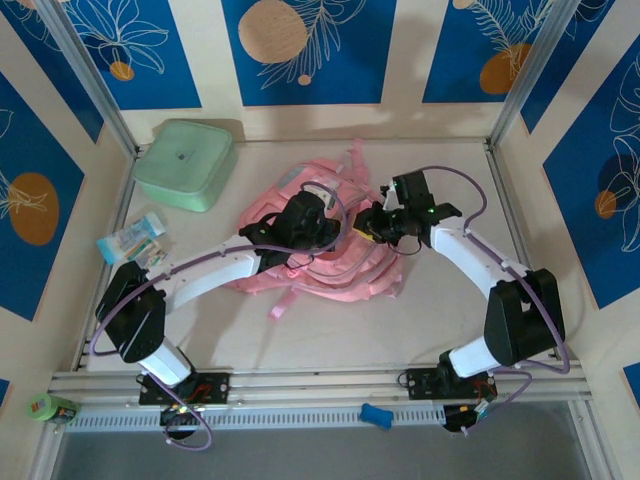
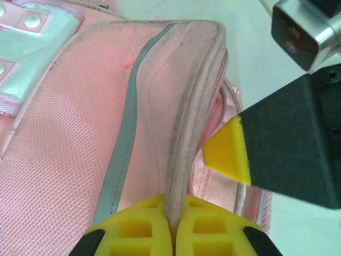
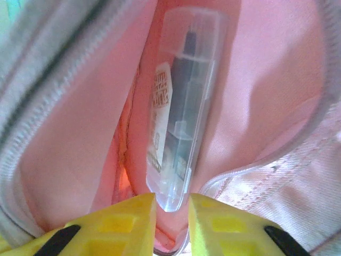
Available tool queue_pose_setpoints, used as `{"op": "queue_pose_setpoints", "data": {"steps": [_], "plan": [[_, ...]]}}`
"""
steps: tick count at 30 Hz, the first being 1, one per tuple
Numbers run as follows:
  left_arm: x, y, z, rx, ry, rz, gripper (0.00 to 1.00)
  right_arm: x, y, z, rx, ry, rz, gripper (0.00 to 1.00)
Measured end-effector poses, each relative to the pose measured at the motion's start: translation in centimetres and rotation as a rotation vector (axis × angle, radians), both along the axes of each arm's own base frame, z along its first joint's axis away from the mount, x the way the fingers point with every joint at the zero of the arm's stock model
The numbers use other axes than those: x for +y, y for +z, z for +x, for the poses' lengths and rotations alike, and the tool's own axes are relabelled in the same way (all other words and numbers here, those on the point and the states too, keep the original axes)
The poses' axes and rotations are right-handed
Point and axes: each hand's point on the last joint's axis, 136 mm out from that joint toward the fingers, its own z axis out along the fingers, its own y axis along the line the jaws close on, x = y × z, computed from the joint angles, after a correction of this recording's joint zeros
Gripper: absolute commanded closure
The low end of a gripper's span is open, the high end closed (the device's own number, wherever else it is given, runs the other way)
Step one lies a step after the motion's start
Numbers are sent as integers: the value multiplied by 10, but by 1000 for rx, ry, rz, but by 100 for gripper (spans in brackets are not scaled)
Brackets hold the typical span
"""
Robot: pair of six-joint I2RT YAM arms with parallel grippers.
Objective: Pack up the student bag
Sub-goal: Place the personal item in the student bag, then close the student bag at the center of the table.
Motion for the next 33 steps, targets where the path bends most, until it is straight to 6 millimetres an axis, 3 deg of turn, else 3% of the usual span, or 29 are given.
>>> {"op": "queue_pose_setpoints", "data": {"steps": [4, 9, 14, 19, 23, 26, 30, 33], "plan": [[0, 0, 0, 0, 0, 0, 100, 0, -22, 5, 61, -14, -11, 88], [0, 0, 0, 0, 0, 0, 100, 16, -42, 17, 115, -3, -15, 90], [2, -1, 1, 2, 7, 8, 100, 35, -35, 29, 92, 15, -5, 89], [2, -1, 1, 1, 8, 7, 100, 32, -35, 28, 91, 9, -4, 85], [4, -1, -1, 3, 4, 3, 100, 18, -24, 13, 66, 0, -6, 82], [7, -5, -5, 9, -5, -6, 90, 2, -8, -2, 25, -11, -12, 81], [4, -8, -16, 53, -40, -53, 61, -17, 9, -20, -30, -18, -51, 79], [6, 2, -31, 65, -77, -112, 52, -27, 15, -36, -51, -12, -93, 75]]}}
